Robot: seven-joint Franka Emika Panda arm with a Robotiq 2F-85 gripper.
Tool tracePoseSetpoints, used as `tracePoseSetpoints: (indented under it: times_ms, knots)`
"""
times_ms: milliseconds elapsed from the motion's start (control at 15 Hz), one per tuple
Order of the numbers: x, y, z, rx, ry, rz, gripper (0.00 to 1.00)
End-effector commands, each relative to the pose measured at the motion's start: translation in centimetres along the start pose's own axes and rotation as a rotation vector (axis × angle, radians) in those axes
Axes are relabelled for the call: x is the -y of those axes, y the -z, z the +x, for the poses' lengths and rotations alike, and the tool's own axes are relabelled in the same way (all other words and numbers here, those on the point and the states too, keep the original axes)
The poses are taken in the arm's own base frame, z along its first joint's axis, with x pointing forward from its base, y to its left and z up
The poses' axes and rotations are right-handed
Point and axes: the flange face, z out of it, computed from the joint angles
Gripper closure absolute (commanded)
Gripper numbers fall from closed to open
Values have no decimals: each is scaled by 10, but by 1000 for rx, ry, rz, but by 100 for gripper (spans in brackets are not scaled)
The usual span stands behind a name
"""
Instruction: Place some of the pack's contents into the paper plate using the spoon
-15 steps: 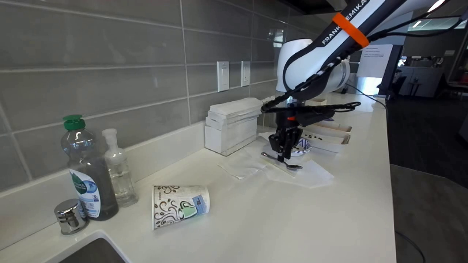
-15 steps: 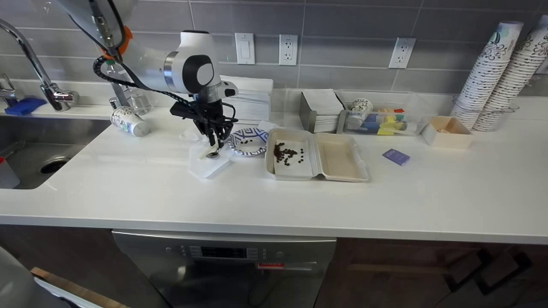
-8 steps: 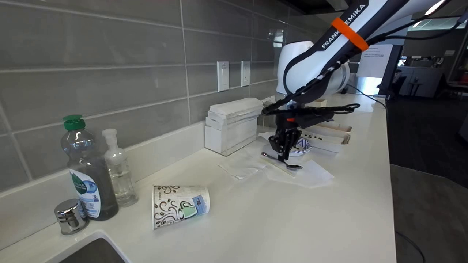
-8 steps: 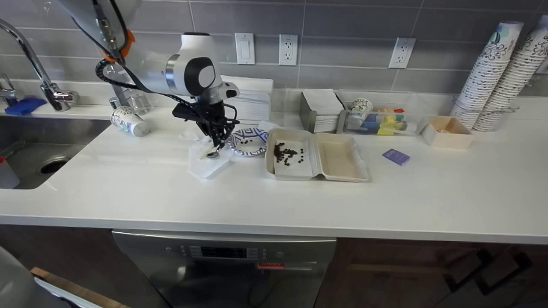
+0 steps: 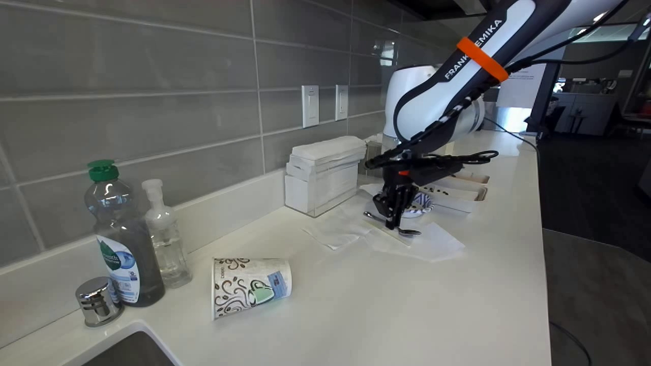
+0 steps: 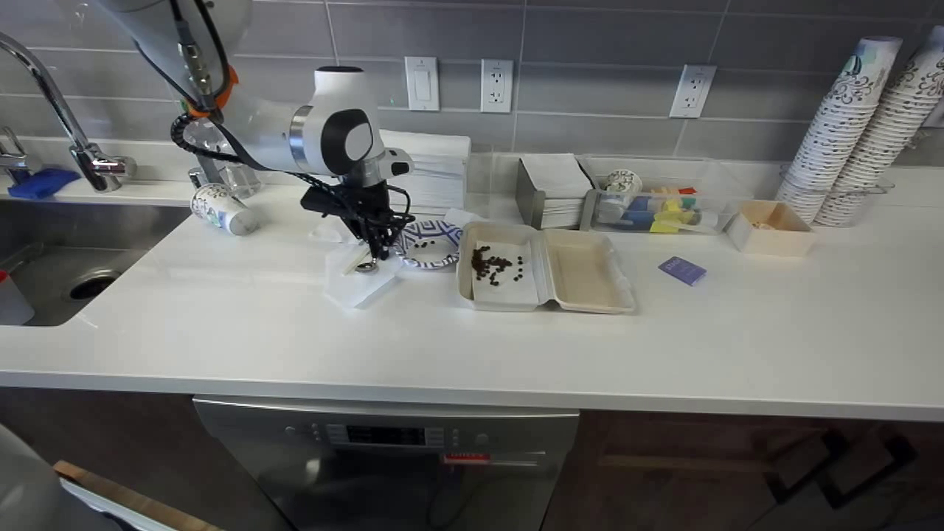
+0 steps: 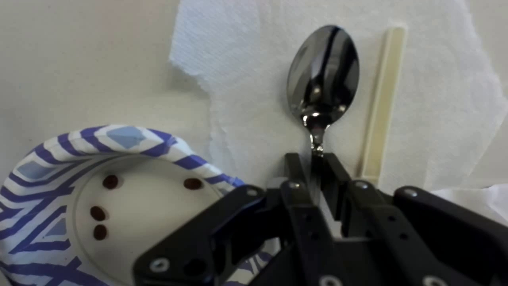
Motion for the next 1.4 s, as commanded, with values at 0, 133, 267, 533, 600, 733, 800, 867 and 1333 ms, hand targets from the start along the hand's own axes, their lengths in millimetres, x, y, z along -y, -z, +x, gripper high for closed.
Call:
tracePoseSetpoints:
  times_ms: [0, 133, 267, 533, 600, 733, 800, 867, 1333]
  knots:
    - [2, -6, -2, -15, 2, -8, 89]
    - [7, -1, -2, -21, 8, -5, 96]
    - [15, 11, -3, -30, 16, -1, 98]
    - [32, 55, -11, -82, 35, 1, 98]
    - [34, 65, -11, -99, 36, 5, 98]
    - [34, 92, -13, -144, 32, 3, 98]
    - [24, 104, -12, -177, 20, -18, 98]
    - [16, 114, -11, -203, 12, -37, 98]
    - [-135, 167, -4, -457, -239, -184, 98]
